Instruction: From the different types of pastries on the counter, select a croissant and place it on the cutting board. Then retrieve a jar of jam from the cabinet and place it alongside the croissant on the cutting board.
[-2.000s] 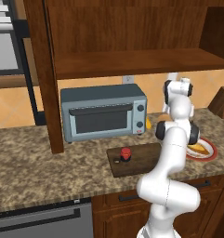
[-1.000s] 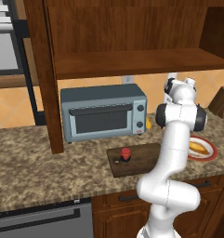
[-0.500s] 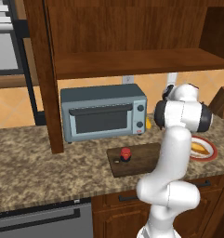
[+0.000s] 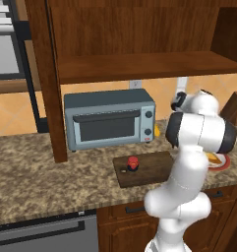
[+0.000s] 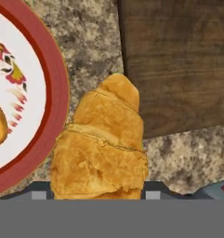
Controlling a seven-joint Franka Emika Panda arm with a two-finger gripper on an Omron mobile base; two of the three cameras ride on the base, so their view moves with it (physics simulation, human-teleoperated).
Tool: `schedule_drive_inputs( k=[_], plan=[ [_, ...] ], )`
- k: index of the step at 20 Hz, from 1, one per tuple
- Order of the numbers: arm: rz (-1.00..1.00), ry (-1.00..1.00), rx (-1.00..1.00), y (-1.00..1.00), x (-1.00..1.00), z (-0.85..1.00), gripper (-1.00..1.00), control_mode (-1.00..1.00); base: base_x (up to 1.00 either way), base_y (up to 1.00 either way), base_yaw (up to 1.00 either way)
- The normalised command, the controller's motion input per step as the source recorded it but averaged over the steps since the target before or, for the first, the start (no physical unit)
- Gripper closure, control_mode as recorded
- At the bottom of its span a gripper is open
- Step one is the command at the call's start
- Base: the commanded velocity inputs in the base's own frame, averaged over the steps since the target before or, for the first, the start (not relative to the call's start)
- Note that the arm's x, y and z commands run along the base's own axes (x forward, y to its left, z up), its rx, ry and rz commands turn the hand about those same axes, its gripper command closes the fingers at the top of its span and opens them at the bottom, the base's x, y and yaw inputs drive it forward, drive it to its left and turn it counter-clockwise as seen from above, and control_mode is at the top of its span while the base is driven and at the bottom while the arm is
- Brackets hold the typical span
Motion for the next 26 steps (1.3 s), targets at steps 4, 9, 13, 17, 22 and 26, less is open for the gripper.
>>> schedule_drive_inputs(
  k=[4,9,13,17,22,26],
  plan=[
    [0.13,0.0,-0.02,0.46,-0.48,0.12,1.0,-1.0,0.0,0.0,0.0],
    [0.17,0.0,-0.02,0.63,-0.18,0.0,1.0,-1.0,0.0,0.0,0.0],
    [0.17,0.0,-0.04,0.66,-0.1,-0.02,1.0,-1.0,0.0,0.0,0.0],
    [0.15,0.0,-0.04,0.52,-0.26,-0.03,1.0,-1.0,0.0,0.0,0.0],
    [0.06,0.0,-0.13,0.34,-0.31,-0.14,1.0,-1.0,0.0,0.0,0.0],
    [0.04,0.01,-0.1,0.48,-0.13,-0.13,1.0,-1.0,0.0,0.0,0.0]
  ],
)
